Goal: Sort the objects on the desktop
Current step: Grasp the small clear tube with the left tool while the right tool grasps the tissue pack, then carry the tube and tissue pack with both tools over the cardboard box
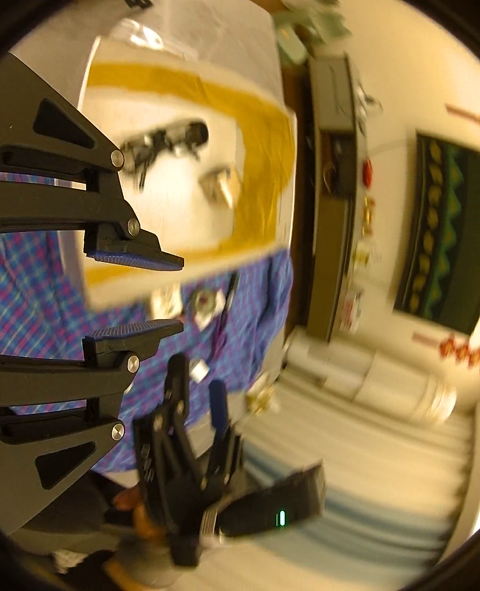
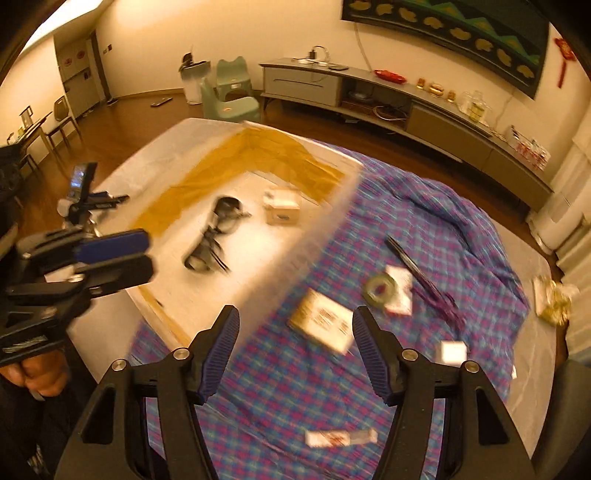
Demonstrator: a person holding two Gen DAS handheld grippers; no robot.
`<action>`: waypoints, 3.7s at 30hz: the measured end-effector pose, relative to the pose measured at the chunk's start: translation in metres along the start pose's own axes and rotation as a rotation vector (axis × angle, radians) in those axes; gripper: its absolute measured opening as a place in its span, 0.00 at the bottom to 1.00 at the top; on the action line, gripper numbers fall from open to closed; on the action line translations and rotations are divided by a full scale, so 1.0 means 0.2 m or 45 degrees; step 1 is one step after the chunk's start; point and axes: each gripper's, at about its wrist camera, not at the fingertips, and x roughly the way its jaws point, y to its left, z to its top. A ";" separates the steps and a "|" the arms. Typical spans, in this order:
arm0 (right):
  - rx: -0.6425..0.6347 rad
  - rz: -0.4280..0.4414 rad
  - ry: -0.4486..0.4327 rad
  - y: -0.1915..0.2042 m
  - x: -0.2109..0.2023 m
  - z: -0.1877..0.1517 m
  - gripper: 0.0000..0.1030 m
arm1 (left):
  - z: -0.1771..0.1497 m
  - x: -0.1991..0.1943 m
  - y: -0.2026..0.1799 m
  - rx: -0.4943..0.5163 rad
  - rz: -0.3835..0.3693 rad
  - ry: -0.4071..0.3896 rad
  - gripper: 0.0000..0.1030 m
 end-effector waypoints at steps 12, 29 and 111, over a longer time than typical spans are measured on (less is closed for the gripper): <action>-0.374 -0.003 0.163 -0.12 0.45 -0.20 0.76 | -0.21 0.22 -0.37 0.267 -0.167 0.245 0.28; -0.296 0.404 0.036 -0.34 0.73 -0.15 0.52 | -0.39 0.58 -0.54 0.400 -0.208 0.472 0.32; -0.084 0.044 -0.261 0.15 0.03 0.26 0.52 | 0.10 -0.12 0.47 -0.427 0.041 -0.062 0.19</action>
